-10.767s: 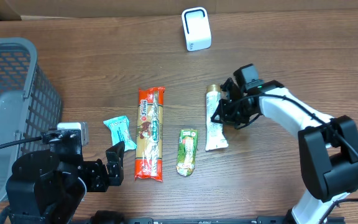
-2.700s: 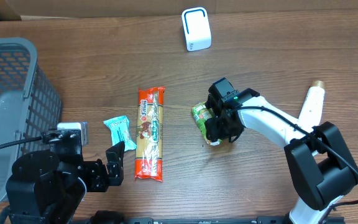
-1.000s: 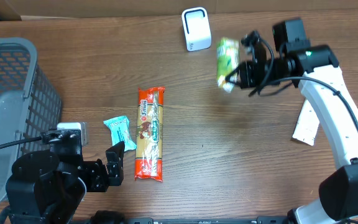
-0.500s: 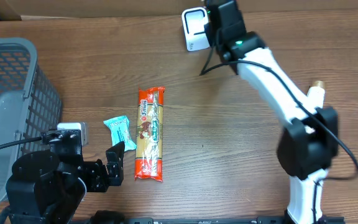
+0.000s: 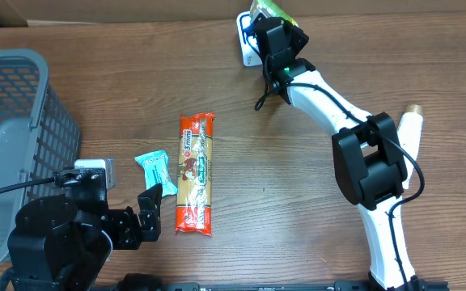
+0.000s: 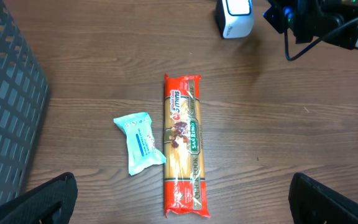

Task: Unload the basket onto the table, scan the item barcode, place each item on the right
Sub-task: 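Lift the green tea carton and hold it up to the scanner, then carry the tea carton right and set it beside the white tube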

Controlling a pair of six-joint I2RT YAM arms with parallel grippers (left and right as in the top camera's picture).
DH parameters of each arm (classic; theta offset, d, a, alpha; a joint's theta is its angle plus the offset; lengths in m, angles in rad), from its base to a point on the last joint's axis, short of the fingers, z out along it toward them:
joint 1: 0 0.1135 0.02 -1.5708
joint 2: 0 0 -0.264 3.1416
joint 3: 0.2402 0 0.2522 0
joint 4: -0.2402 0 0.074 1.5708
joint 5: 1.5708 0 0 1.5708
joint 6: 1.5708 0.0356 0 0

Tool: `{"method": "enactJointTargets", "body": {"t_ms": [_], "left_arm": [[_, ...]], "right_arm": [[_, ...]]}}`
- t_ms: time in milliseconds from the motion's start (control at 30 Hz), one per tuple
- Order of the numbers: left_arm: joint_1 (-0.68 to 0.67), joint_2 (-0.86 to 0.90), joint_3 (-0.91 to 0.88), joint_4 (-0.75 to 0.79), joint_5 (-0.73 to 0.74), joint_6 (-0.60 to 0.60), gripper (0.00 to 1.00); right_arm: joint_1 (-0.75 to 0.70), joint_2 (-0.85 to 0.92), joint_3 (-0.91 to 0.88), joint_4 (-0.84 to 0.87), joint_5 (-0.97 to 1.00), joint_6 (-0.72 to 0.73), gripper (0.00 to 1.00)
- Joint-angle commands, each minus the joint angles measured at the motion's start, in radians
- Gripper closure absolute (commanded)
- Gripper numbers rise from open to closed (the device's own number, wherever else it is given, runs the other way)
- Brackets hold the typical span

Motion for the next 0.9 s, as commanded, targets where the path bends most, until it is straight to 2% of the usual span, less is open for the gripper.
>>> {"method": "enactJointTargets", "body": {"t_ms": [0,533,667,767,867], "left_arm": [[0.004,-0.002,0.006,0.002,-0.006,0.019,0.00],[0.004,-0.002,0.006,0.002,-0.006,0.019,0.00],[0.004,-0.002,0.006,0.002,-0.006,0.019,0.00],[0.004,-0.002,0.006,0.002,-0.006,0.019,0.00],[0.004,-0.002,0.006,0.002,-0.006,0.019,0.00]], "right_arm": [[0.005,-0.019,0.026,0.029,0.038,-0.029,0.97],[0.031,-0.019,0.027,0.037,0.029,-0.011,0.96],[0.036,-0.026,0.027,0.031,0.002,0.130,0.97],[0.037,-0.066,0.027,-0.047,-0.078,0.197,0.96],[0.037,-0.173,0.027,-0.181,-0.225,0.332,0.96]]}}
